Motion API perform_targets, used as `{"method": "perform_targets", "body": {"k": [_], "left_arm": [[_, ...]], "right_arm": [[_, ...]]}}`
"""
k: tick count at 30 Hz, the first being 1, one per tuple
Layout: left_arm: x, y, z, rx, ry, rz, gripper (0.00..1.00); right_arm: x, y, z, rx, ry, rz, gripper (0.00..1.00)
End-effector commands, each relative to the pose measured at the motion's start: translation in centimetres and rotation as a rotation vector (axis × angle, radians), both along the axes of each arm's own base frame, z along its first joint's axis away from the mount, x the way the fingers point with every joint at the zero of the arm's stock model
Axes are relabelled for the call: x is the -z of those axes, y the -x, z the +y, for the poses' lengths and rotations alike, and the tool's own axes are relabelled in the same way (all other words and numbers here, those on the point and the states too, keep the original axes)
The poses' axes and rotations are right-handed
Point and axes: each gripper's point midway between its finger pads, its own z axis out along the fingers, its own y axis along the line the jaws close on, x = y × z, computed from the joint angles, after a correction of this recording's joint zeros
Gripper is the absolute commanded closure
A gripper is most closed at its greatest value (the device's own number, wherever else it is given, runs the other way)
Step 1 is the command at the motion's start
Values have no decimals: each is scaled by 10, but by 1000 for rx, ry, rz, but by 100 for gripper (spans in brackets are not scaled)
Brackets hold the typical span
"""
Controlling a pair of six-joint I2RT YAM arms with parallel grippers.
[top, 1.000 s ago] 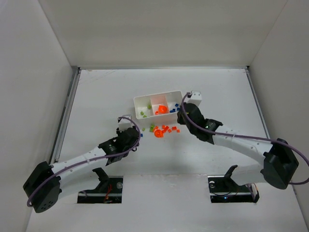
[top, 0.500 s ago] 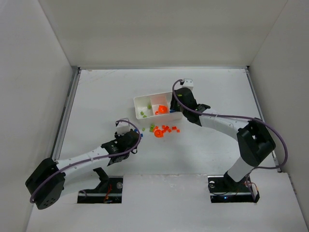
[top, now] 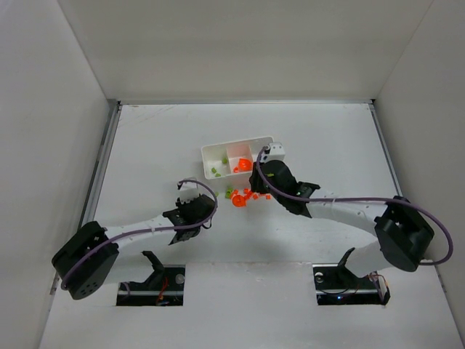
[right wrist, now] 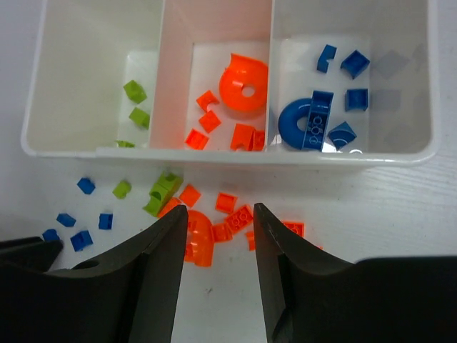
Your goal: Sort the legos into containers by color
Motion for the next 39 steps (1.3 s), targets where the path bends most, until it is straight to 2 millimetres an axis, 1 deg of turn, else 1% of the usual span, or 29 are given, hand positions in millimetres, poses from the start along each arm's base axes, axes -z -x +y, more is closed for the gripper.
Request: {"method": "perform_targets", "body": {"k": [1, 4, 7, 10, 12, 13, 15, 17, 19, 22, 24, 25, 29, 32, 34, 37, 39], "left_arm": [[-1, -7, -1, -21, 1, -18, 75], [-1, -10, 0, -30, -15, -17, 78], [-1, -11, 1, -37, -25, -14, 85], [1, -10, 1, -36, -42, -1, 91], [-4, -11, 1, -41, -35, -21, 93], [-9, -11, -1, -35, -25, -33, 94], [-26, -14, -6, -24, -1, -67, 94], [-46, -17, -10, -16, 22, -115, 94], [-69, -21, -21, 9, 60, -161, 94], [-108, -32, -48, 68, 128, -219, 94], [-132, -45, -72, 108, 177, -260, 94], [-143, -54, -84, 128, 199, -283, 93], [-172, -87, -141, 232, 293, -313, 93], [-179, -113, -177, 286, 322, -329, 92], [-179, -128, -198, 312, 338, -322, 92], [-172, -148, -226, 347, 368, -299, 91], [-167, -161, -240, 357, 383, -287, 90]], "right_arm": [[-13, 5, -2, 21, -65, -37, 52], [-2, 14, -10, 34, -69, -12, 52], [5, 21, -17, 40, -66, -2, 53], [7, 27, -24, 50, -86, 3, 53], [5, 31, -29, 52, -91, -4, 54], [5, 33, -31, 55, -94, -7, 54], [7, 38, -37, 58, -99, -5, 54], [13, 47, -41, 51, -99, 6, 55], [20, 53, -46, 52, -90, 16, 56], [32, 61, -51, 64, -105, 46, 57], [37, 65, -50, 61, -111, 57, 57], [39, 67, -50, 63, -108, 60, 58], [44, 75, -45, 55, -120, 77, 58], [44, 82, -40, 42, -118, 71, 58], [43, 87, -39, 41, -124, 71, 58], [42, 93, -36, 26, -130, 70, 58], [42, 95, -38, 30, -130, 72, 58]]}}
